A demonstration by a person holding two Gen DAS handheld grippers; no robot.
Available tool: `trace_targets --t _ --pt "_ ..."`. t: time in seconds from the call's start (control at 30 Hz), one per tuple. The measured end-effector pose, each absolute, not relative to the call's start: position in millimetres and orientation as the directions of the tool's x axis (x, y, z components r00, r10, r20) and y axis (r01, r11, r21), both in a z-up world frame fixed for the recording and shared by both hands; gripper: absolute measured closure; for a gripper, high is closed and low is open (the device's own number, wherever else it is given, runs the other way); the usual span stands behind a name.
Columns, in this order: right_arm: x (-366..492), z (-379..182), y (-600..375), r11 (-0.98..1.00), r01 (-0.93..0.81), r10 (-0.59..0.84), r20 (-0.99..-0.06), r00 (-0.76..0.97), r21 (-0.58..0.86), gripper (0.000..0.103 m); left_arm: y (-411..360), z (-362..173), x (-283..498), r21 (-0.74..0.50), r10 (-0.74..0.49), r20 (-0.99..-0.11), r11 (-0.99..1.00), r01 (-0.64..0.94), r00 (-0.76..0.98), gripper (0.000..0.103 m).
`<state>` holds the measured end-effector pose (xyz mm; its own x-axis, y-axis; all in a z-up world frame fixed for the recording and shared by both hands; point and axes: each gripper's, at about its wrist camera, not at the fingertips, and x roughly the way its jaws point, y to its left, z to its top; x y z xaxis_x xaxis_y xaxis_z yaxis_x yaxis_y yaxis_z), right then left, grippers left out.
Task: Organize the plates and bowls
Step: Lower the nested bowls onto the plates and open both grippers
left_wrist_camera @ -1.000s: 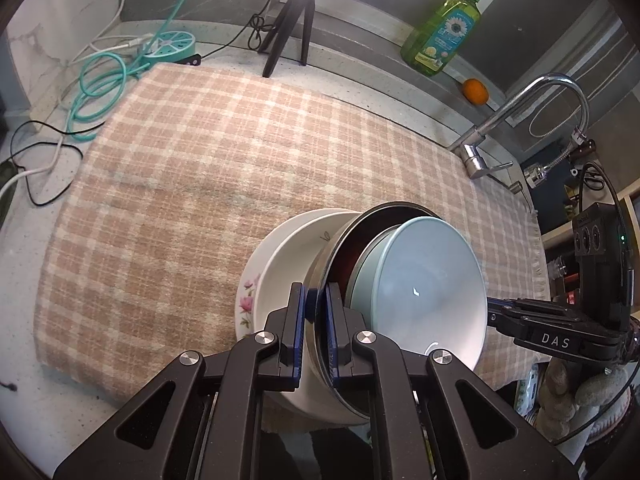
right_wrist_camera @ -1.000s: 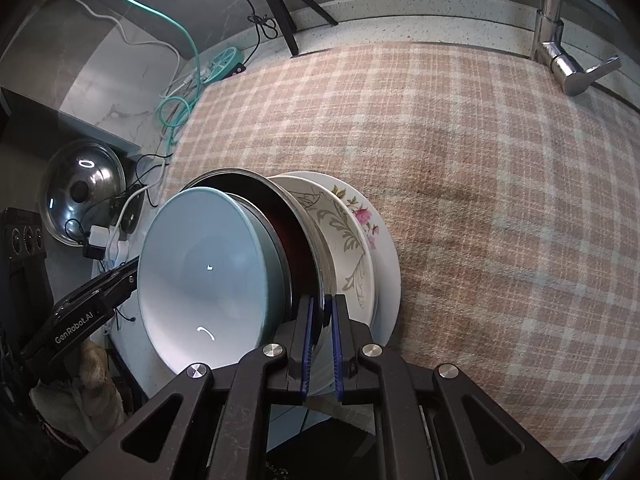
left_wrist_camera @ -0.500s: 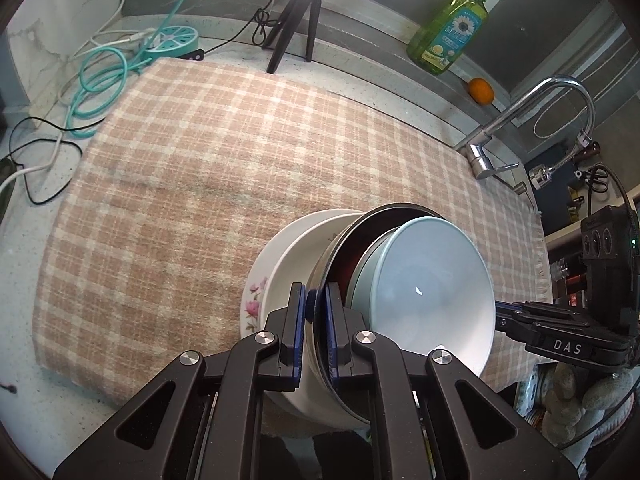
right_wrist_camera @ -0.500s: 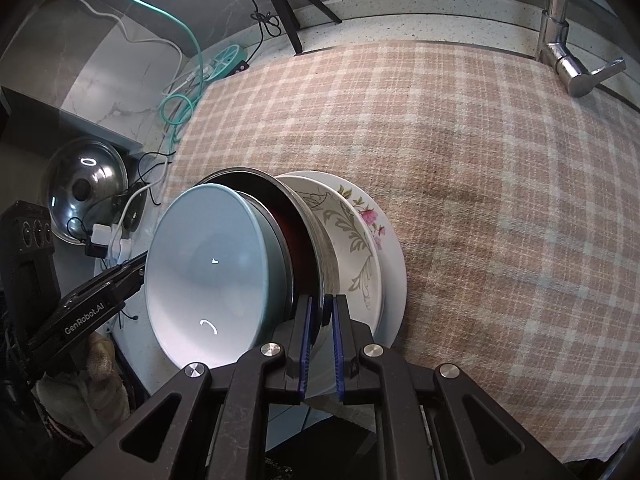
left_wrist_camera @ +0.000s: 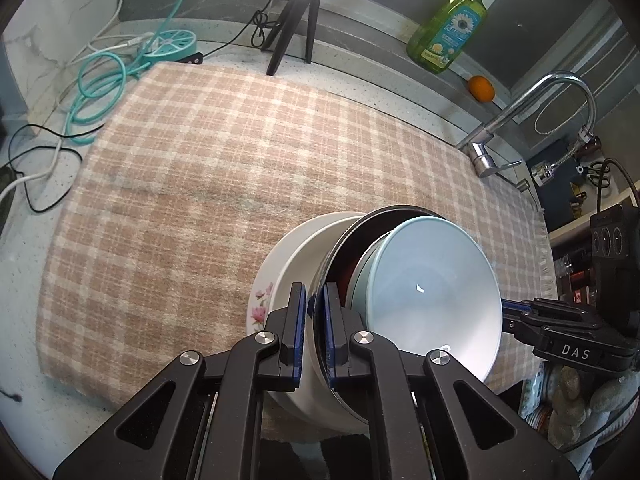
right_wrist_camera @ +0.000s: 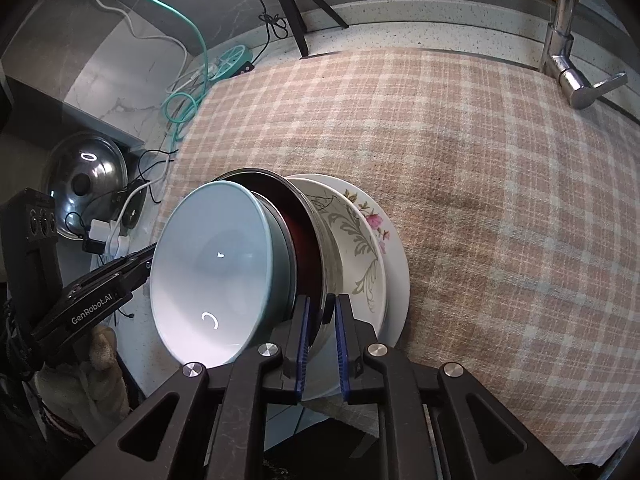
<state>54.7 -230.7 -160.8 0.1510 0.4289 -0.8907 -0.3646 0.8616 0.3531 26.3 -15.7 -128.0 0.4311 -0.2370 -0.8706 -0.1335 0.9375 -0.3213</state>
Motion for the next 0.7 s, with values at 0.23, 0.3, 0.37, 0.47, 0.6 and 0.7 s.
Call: trace_targets --t 0.23,0.3,0.37,0.47,0.6,0.7 --pt "50.3 -153.1 -230.3 0.874 -0.383 0.397 -0.894 0.208 0.299 0.088 -8.9 -121.5 23.8 -0.313 -0.222 -0.864 0.94 -0.138 0.451 0.088" --pt "48.8 -150.0 -231.2 0.877 -0.385 0.391 -0.892 0.227 0.286 0.085 -8.0 -119.5 22.7 -0.309 -0.218 -0.863 0.942 -0.134 0.456 0.088" --pt "47.4 -148.2 -233.2 0.878 -0.378 0.397 -0.889 0.23 0.294 0.084 -6.8 -117.4 21.5 -0.305 -0.213 -0.861 0.943 -0.133 0.463 0.088" --pt "43.2 -143.2 -234.6 0.886 -0.38 0.38 -0.886 0.266 0.266 0.083 -3.9 -112.9 19.4 -0.304 -0.209 -0.855 0.943 -0.132 0.475 0.088" --pt "35.7 -133.5 -236.0 0.891 -0.386 0.37 -0.874 0.316 0.238 0.082 -0.1 -104.8 14.9 -0.302 -0.202 -0.845 0.944 -0.132 0.495 0.088" --pt "30.0 -126.5 -240.1 0.894 -0.374 0.382 -0.856 0.347 0.247 0.074 3.0 -97.7 10.9 -0.29 -0.185 -0.837 0.948 -0.131 0.515 0.088"
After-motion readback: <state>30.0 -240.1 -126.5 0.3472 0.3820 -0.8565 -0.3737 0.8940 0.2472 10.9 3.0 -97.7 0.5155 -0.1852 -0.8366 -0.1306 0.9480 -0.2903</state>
